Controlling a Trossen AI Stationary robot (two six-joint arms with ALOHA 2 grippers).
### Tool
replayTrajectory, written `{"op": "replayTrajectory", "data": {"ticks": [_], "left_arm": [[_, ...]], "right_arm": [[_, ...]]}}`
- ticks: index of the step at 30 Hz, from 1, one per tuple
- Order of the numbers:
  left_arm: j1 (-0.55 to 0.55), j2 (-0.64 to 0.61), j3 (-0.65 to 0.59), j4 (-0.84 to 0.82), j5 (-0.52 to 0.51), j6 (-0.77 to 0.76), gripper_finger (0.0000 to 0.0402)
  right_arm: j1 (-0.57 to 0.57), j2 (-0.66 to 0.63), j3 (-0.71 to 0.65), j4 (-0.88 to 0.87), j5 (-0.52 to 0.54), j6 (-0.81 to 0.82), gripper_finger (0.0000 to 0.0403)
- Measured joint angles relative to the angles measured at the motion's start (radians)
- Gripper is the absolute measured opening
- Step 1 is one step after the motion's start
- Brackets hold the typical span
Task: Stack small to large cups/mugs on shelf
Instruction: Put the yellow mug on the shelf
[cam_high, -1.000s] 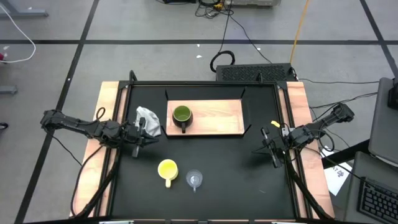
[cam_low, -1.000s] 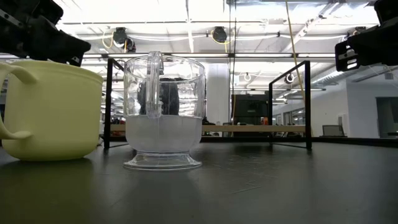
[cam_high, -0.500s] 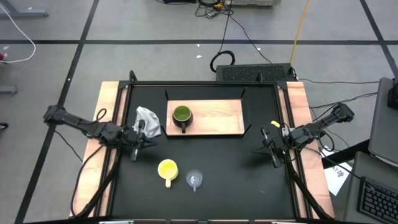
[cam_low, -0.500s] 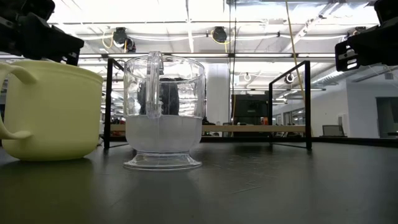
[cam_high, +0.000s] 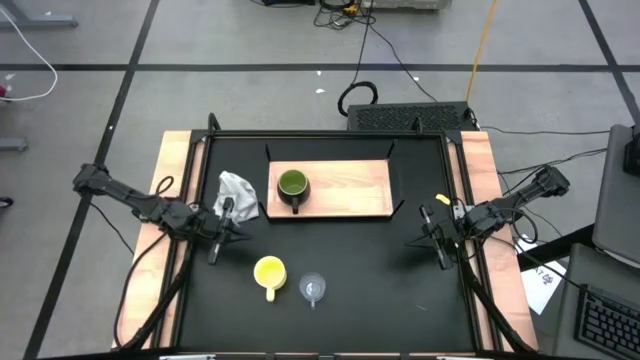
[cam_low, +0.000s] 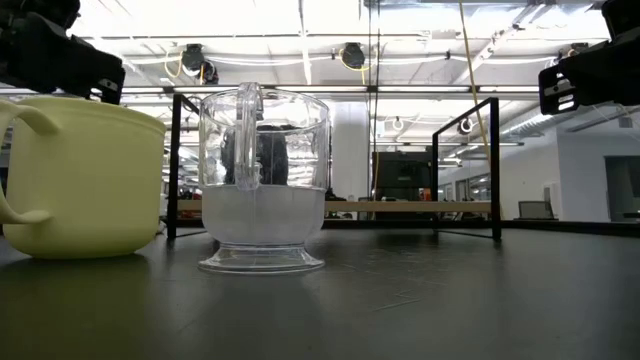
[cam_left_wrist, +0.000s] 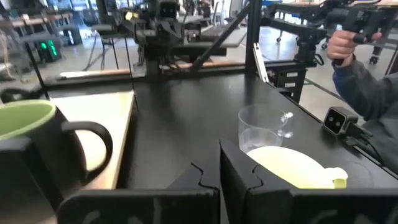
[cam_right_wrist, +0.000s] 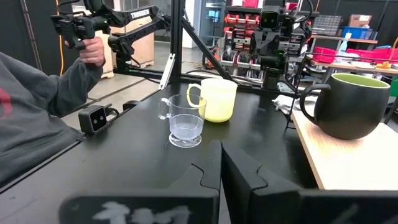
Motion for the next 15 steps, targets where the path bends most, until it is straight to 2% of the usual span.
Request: {"op": "replayTrajectory", "data": {"ticks": [15], "left_arm": [[-0.053, 0.248, 0.0, 0.224, -0.045, -0.017, 0.0001]], "right_arm": [[0.0, 0.0, 0.0, 0.0, 0.0, 0.001, 0.0]]}}
